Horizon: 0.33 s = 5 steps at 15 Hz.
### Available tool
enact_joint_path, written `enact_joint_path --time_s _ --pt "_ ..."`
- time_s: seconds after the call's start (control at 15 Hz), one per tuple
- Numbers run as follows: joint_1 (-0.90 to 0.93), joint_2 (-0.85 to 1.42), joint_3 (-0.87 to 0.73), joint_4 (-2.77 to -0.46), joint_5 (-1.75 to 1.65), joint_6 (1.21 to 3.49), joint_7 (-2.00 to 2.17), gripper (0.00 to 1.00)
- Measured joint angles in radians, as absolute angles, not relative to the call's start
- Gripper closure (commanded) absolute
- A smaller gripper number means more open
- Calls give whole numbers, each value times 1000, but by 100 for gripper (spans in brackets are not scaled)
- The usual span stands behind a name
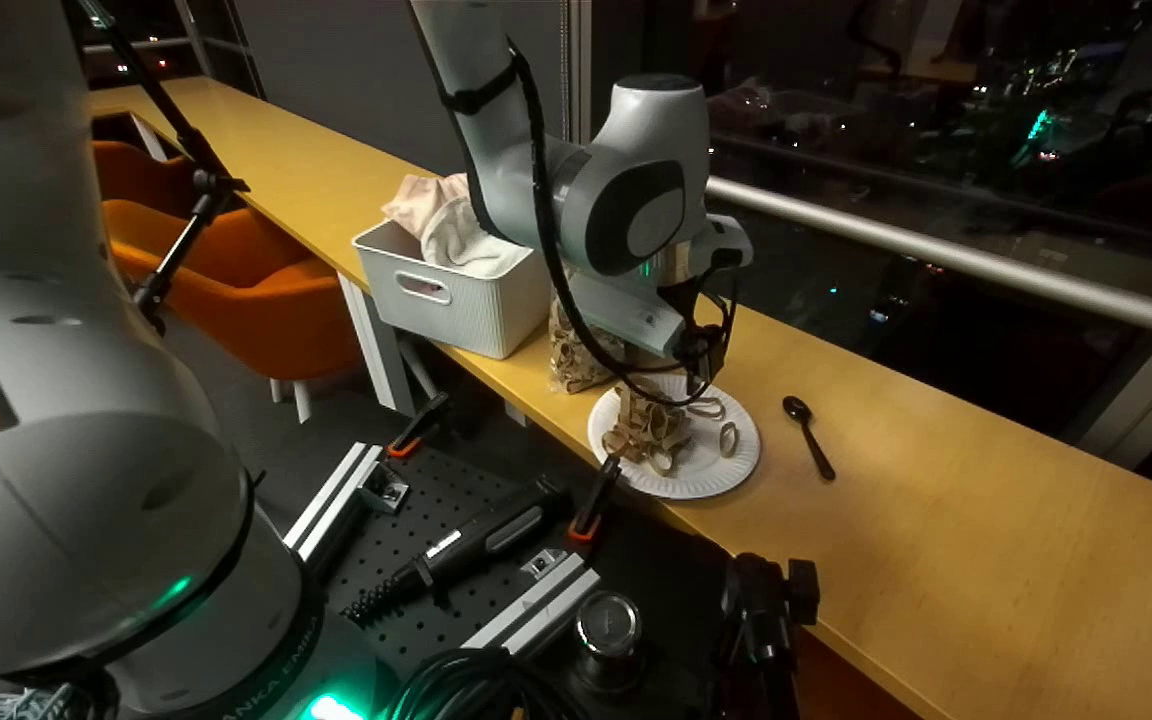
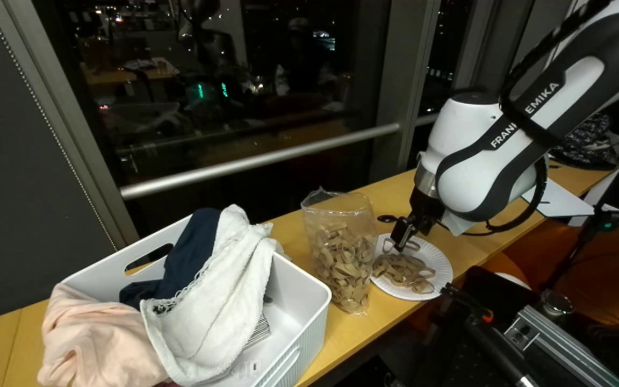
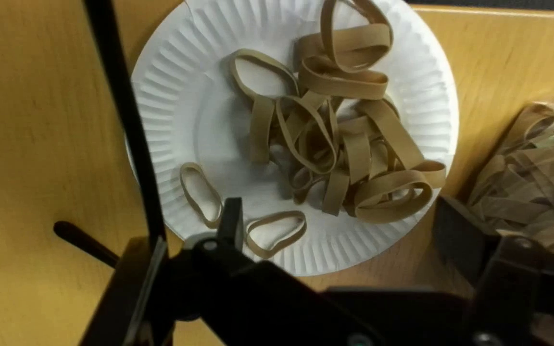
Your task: Put some rubber bands on the white plate.
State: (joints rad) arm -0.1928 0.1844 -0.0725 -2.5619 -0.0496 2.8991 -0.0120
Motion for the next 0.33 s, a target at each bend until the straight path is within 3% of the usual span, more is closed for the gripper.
enact_joint_path --time_s 0.33 --pt "-186 154 -79 -2606 -50 2899 -11 0"
